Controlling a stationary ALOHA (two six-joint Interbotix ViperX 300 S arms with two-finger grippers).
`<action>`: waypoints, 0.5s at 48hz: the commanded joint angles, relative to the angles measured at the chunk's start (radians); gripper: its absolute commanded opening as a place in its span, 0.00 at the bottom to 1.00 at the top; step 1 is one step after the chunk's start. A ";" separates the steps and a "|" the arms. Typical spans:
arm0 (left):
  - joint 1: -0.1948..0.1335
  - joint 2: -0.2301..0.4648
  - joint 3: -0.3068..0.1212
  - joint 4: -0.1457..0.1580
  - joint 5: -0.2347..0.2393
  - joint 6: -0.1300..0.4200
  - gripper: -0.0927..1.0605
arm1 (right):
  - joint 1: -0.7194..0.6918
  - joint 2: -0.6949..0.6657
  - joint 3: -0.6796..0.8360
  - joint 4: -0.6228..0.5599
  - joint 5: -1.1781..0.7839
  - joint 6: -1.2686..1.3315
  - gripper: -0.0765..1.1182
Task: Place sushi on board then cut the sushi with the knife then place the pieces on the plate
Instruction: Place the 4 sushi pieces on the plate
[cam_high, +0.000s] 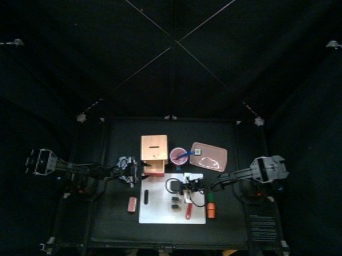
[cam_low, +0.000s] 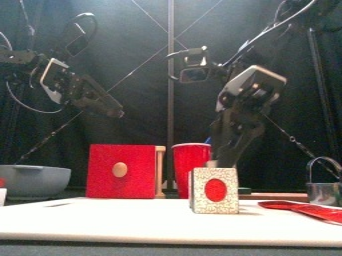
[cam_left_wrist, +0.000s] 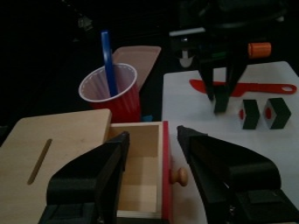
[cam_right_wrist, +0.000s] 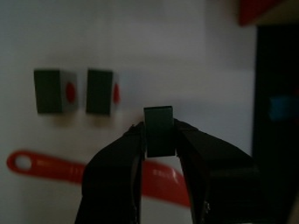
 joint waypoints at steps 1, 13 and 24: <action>0.002 -0.005 -0.009 0.003 -0.005 0.000 0.81 | -0.034 -0.150 0.020 -0.002 0.118 0.005 0.56; 0.003 -0.005 -0.005 0.002 -0.005 0.000 0.81 | -0.181 -0.425 0.169 0.006 0.195 0.006 0.56; 0.008 -0.005 -0.006 0.002 -0.005 0.000 0.81 | -0.422 -0.572 0.344 0.002 0.135 0.003 0.56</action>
